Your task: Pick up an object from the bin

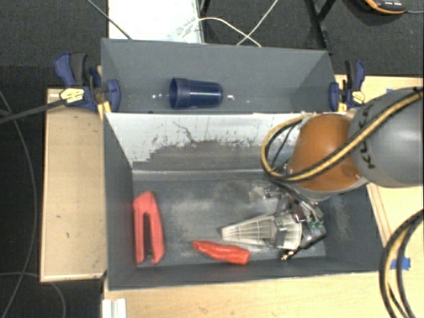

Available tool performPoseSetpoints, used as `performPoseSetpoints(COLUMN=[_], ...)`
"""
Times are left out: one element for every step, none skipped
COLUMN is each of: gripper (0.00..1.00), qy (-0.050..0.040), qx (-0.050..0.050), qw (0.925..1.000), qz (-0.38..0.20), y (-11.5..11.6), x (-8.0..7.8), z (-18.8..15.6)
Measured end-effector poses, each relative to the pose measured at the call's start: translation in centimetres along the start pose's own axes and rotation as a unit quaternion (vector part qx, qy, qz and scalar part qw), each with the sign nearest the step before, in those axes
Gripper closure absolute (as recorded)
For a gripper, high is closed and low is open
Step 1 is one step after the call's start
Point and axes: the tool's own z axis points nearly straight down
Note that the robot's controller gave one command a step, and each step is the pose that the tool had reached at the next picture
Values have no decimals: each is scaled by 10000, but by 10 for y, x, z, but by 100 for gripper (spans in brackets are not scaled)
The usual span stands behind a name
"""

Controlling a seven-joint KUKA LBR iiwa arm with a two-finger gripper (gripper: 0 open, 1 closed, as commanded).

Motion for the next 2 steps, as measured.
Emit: performPoseSetpoints(gripper=[0,0], qy=[-82,45], qx=[10,-13], qw=[9991,9996], qz=[-413,-280], y=[-1,5], x=[4,45], z=[-66,-23])
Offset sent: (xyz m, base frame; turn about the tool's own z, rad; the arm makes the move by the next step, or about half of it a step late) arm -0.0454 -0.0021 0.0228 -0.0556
